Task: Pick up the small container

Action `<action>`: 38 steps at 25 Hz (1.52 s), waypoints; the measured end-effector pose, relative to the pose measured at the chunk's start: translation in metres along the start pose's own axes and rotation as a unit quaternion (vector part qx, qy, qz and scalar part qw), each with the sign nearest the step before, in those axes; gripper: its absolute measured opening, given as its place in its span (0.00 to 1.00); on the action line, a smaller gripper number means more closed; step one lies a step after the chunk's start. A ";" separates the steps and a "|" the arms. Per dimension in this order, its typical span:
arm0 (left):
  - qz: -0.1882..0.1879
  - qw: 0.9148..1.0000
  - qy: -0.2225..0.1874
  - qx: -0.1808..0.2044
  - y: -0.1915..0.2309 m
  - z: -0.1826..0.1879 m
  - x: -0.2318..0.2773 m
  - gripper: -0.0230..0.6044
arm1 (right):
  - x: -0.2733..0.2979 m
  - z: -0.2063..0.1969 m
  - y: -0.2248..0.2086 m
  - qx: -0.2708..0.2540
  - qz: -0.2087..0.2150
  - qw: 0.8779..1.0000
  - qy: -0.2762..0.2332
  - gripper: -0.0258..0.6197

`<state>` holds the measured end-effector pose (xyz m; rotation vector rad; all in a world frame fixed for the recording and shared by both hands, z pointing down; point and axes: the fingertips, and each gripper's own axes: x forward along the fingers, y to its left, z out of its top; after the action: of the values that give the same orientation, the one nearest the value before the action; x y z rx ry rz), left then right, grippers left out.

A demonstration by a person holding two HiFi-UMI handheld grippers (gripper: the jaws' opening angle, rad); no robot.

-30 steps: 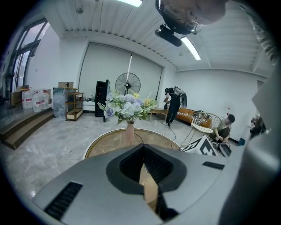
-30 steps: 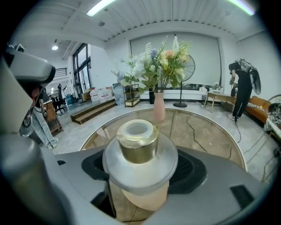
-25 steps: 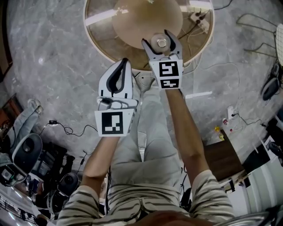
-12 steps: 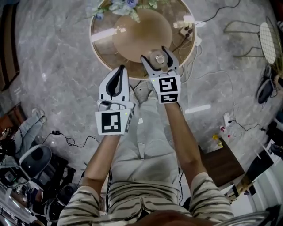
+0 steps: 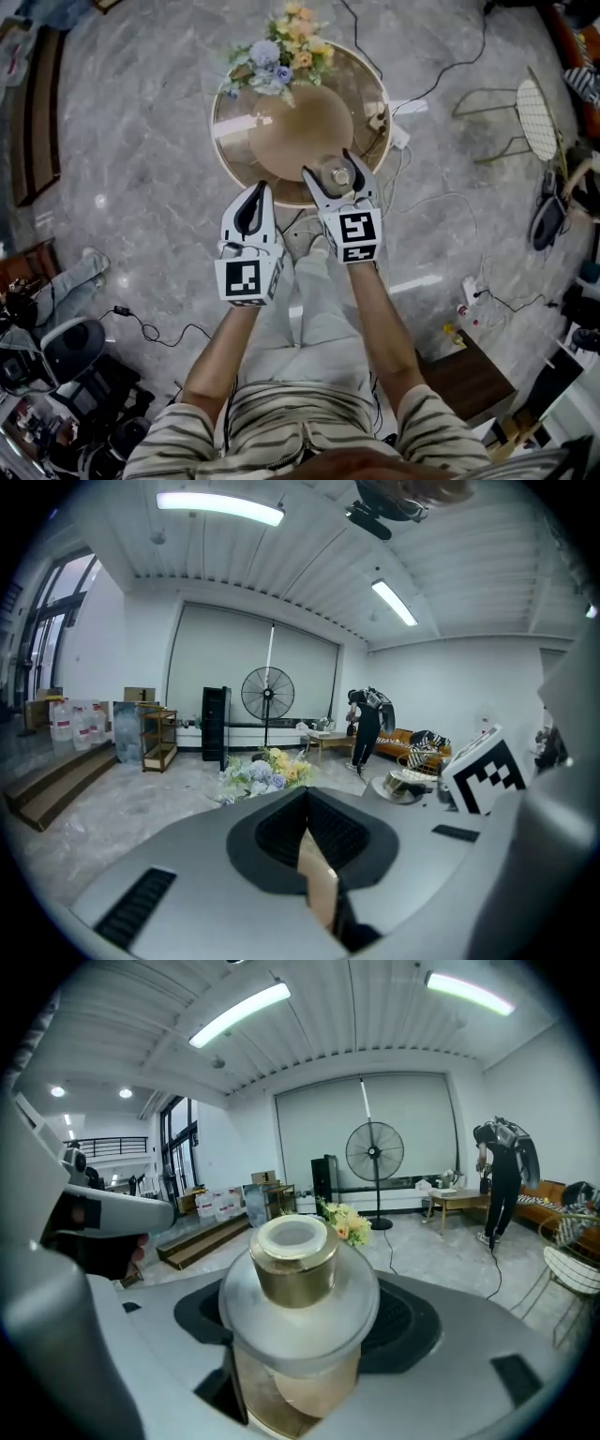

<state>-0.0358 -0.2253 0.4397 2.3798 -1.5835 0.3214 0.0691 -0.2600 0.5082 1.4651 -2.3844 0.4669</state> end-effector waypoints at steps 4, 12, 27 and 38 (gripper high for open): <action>-0.003 1.000 -0.007 0.004 -0.006 0.030 -0.020 0.04 | -0.033 0.038 0.012 0.001 0.001 1.000 -0.016 0.58; -0.010 1.000 -0.014 0.005 -0.018 0.070 -0.055 0.04 | -0.083 0.089 0.034 0.001 0.005 0.999 -0.035 0.58; -0.027 0.999 -0.044 0.009 -0.038 0.141 -0.112 0.04 | -0.157 0.181 0.069 -0.011 0.008 0.996 -0.087 0.58; -0.039 0.997 -0.070 0.024 -0.047 0.182 -0.145 0.04 | -0.199 0.222 0.086 -0.009 0.008 0.993 -0.117 0.58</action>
<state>-0.0410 -0.1438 0.2164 2.5422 -1.5525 0.1829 0.0594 -0.1587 0.2147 1.5712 -2.5719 0.2886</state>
